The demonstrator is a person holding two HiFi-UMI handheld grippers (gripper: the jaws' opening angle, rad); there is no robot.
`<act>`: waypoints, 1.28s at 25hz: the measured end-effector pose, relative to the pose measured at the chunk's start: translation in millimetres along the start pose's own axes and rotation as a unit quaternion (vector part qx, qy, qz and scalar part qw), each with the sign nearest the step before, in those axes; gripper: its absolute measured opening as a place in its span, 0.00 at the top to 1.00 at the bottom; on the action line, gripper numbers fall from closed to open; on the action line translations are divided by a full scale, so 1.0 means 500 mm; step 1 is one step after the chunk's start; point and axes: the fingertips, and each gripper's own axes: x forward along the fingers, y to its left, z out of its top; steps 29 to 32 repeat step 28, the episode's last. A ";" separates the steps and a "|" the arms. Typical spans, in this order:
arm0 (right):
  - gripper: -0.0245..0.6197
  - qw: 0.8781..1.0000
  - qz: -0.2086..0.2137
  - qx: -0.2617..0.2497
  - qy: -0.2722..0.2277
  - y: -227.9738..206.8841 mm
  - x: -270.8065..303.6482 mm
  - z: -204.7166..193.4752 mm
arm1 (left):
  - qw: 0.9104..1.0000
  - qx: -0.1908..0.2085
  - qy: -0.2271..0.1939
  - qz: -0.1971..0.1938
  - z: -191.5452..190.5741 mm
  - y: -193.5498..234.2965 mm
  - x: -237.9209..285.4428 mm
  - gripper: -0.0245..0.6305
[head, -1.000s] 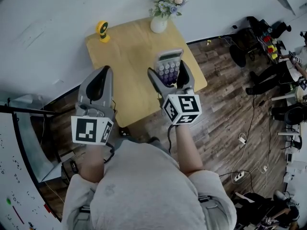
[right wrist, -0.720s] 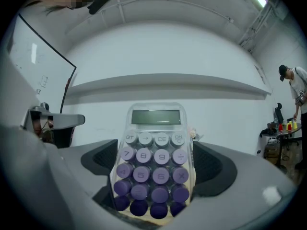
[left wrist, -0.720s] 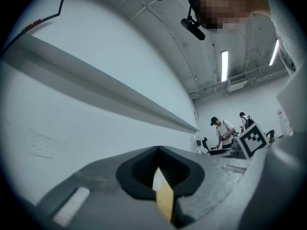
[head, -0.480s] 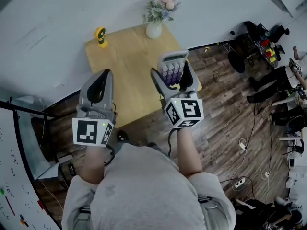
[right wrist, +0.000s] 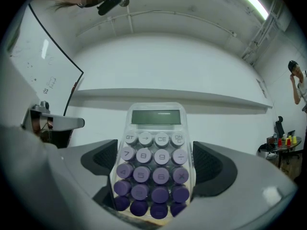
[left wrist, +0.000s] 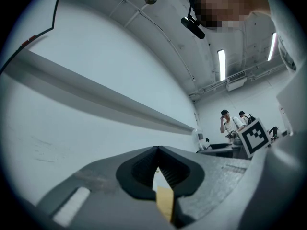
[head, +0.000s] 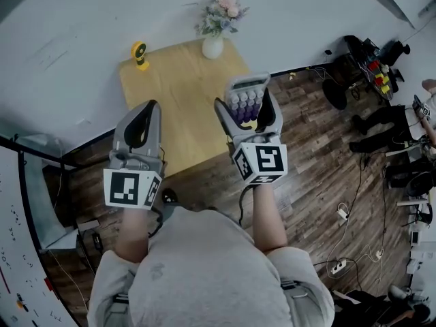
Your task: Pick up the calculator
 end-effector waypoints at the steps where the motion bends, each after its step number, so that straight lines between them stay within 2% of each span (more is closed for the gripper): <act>1: 0.20 1.000 0.002 -0.003 0.000 -0.003 -0.004 0.003 | 1.000 0.001 0.000 0.001 0.002 -0.006 0.000 0.96; 18: 0.20 1.000 -0.009 0.003 -0.015 -0.072 -0.087 0.033 | 0.999 0.025 -0.006 0.025 0.026 -0.086 -0.010 0.96; 32: 0.20 1.000 -0.012 0.005 -0.021 -0.093 -0.127 0.040 | 0.999 0.025 -0.002 0.036 0.022 -0.121 -0.023 0.96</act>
